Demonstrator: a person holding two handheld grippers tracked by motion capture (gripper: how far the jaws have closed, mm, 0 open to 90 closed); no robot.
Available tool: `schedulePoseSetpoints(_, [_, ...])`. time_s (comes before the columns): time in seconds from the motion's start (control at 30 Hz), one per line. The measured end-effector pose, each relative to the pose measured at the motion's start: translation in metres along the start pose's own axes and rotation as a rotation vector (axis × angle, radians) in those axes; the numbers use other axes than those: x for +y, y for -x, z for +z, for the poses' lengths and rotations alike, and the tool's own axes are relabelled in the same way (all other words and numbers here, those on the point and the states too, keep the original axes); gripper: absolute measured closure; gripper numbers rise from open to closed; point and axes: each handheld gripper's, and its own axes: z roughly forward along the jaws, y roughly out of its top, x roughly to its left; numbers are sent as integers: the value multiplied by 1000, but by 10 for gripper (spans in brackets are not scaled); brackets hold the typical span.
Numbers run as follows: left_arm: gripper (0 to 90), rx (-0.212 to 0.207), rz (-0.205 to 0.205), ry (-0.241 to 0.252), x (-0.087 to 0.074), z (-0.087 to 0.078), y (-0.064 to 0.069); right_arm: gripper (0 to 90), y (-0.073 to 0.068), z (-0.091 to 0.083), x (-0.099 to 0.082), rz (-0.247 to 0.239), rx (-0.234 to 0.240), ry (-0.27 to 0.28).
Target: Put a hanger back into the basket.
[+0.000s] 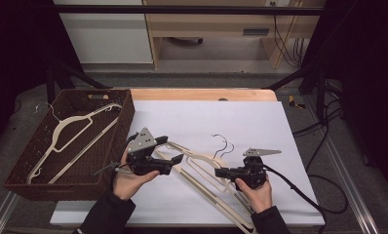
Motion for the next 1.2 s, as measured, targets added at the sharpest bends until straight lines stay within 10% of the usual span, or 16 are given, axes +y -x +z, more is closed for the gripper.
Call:
schedulePoseSetpoints(0.33, [59,-20,46,-6,-10,-20,9,867,-15,-8,25,-179,58,-3])
schedulePoseSetpoints(0.7, [99,-82,116,-106,-15,0,23,867,-26,5,26,-292,141,-74])
schedulePoseSetpoints(1.2, [560,-165,159,-194,-23,15,29,867,-38,19,23,-353,212,-153])
